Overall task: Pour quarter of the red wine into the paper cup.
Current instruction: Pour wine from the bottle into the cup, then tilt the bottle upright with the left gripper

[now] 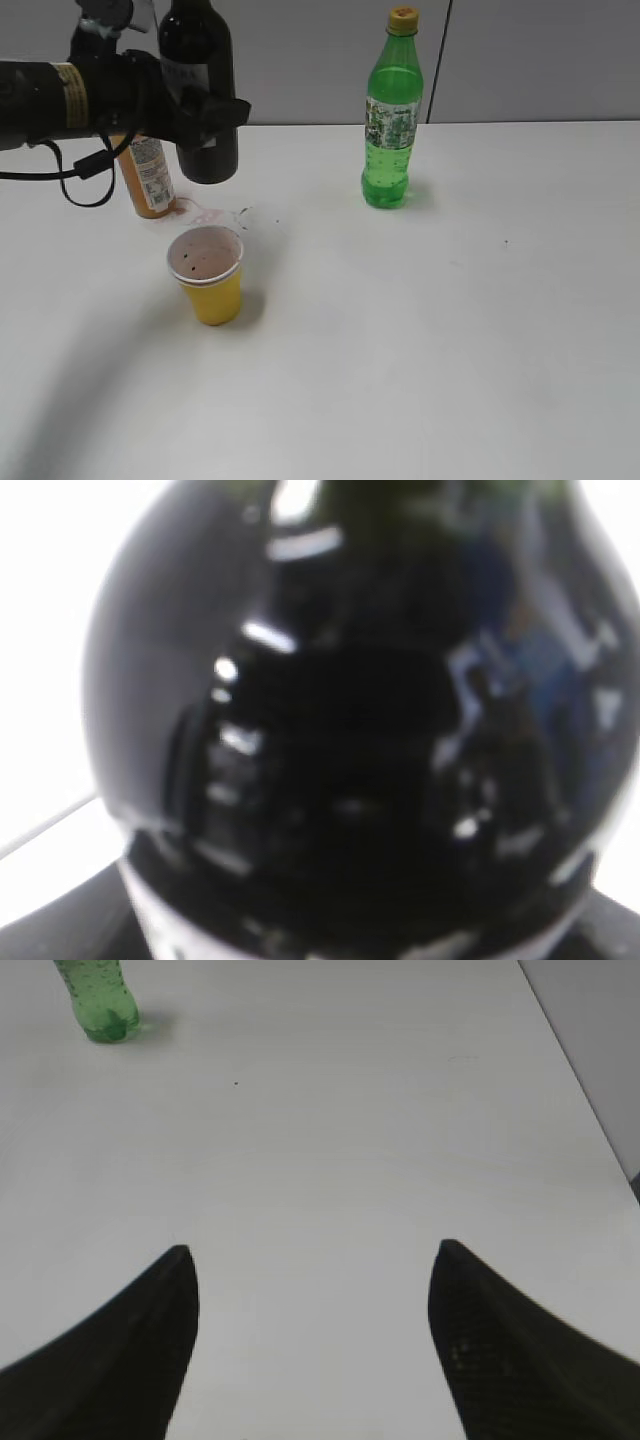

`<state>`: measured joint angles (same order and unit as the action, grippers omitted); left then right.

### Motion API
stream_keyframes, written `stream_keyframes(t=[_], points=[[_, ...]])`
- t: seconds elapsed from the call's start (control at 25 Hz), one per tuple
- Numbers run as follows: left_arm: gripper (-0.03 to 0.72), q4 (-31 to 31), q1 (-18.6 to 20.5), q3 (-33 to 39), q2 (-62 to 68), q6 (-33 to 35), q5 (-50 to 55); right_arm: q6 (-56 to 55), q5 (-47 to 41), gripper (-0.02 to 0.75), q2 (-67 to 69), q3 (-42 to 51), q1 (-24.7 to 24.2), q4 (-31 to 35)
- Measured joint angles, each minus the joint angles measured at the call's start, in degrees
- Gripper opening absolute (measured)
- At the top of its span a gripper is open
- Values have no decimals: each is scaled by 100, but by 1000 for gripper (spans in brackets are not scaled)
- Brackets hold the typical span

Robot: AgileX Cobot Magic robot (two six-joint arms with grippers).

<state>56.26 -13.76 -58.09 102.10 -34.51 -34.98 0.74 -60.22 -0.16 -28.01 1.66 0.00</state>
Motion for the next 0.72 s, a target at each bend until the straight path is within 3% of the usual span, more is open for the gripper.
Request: stream_keyframes(t=[0.4, 0.72], points=[[533, 32, 301, 985, -1668, 63, 1342, 0, 0, 546, 0, 0, 0, 0], [532, 12, 784, 1972, -2403, 510, 2200, 0, 0, 546, 0, 0, 0, 0]])
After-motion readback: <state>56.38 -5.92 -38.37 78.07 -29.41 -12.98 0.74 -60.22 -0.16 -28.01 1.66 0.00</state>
